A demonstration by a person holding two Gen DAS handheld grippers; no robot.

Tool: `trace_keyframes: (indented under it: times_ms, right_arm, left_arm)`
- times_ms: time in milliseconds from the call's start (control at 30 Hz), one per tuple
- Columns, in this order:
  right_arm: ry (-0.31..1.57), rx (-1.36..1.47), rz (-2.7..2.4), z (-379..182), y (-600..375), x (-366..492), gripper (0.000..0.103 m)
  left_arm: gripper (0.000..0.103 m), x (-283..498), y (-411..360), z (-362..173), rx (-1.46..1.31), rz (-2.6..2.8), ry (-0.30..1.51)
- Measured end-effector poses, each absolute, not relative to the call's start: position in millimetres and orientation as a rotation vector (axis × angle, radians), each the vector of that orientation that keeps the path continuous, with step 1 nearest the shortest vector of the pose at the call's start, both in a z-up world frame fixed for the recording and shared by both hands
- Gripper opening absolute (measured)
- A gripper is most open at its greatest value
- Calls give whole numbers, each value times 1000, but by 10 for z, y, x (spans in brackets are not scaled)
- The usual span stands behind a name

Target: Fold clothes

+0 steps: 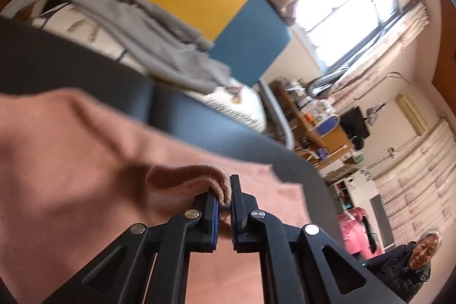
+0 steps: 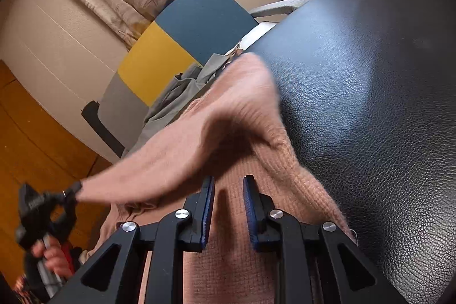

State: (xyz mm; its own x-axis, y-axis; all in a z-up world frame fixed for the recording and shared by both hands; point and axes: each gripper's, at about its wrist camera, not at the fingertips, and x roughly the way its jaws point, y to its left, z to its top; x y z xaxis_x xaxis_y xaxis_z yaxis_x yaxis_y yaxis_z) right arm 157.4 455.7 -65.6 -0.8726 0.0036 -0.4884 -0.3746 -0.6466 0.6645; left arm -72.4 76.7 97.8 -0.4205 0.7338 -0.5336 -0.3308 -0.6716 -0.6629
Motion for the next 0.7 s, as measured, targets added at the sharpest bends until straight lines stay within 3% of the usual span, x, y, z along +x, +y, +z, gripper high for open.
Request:
trace_keyframes:
  times_ms: [333,533,633,700]
  right_arm:
    - [1221,-649,2567,-660,4588,1613,21]
    - [1177,-739,2506,-536,4547,1596,22]
    - [1082,-683,2499,-290,4446,1691,31]
    - [979,-633,2546,-86,4374,1665,44]
  left_arm:
    - [6,-529,441,235,-1187,2140,-655]
    - [7,-494,409,207,-1159,2123,-694]
    - [7,-478,418,211,-1148,2127,-692]
    - [7,-475,416,214,-1143,2124,-698]
